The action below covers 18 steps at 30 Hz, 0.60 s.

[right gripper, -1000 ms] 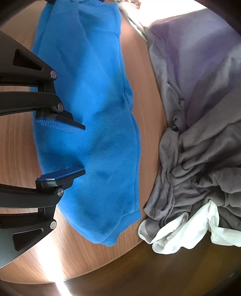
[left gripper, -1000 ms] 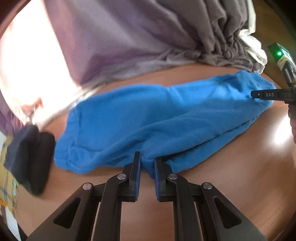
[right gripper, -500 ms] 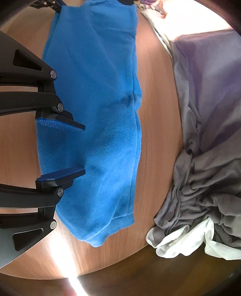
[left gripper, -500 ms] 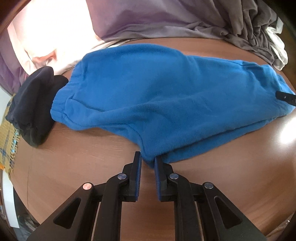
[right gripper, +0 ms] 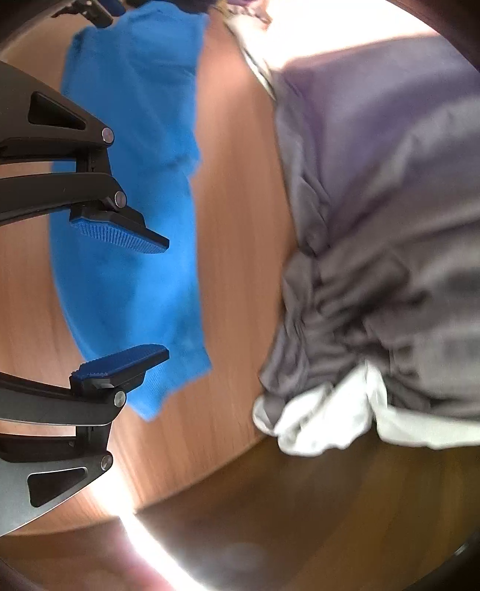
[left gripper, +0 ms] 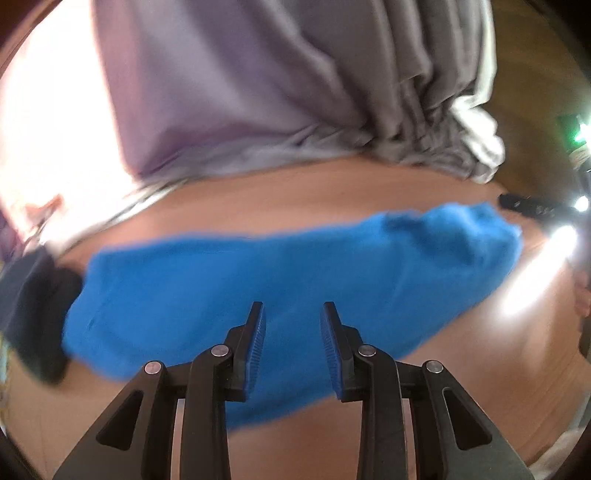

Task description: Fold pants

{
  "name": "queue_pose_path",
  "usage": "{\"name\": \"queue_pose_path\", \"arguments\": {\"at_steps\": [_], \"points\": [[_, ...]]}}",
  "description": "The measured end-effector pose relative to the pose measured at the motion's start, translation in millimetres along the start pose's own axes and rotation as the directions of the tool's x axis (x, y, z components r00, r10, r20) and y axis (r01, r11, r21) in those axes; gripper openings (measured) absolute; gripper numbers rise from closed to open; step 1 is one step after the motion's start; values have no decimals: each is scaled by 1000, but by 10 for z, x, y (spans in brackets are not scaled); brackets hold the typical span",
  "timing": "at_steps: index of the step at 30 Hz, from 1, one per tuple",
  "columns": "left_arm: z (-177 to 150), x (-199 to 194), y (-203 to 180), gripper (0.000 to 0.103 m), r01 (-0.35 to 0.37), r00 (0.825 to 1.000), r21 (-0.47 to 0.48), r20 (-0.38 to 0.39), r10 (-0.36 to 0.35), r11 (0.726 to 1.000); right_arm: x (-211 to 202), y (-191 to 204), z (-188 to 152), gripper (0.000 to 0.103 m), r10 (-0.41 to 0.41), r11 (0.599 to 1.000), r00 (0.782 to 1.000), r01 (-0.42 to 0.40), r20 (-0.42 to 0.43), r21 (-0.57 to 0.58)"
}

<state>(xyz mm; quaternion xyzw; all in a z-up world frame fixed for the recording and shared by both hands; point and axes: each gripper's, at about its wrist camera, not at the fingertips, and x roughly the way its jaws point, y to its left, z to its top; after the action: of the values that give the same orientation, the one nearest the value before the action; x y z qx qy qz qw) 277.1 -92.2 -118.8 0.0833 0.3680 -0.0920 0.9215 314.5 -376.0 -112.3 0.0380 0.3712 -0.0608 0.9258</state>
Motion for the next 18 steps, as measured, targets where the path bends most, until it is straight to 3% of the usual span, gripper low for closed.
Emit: {"name": "queue_pose_path", "arguments": {"at_steps": [3, 7, 11, 18], "points": [[287, 157, -212, 30, 96, 994, 80, 48, -100, 992, 80, -225, 105, 53, -8, 1000, 1000, 8, 7, 26], [530, 364, -437, 30, 198, 976, 187, 50, -211, 962, 255, -445, 163, 53, -16, 999, 1000, 16, -6, 50], [721, 657, -584, 32, 290, 953, 315, -8, -303, 904, 459, -574, 184, 53, -26, 998, 999, 29, -38, 62], [929, 1102, -594, 36, 363, 931, 470, -153, -331, 804, 643, -590, 196, 53, -32, 997, 998, 36, -61, 69]]}}
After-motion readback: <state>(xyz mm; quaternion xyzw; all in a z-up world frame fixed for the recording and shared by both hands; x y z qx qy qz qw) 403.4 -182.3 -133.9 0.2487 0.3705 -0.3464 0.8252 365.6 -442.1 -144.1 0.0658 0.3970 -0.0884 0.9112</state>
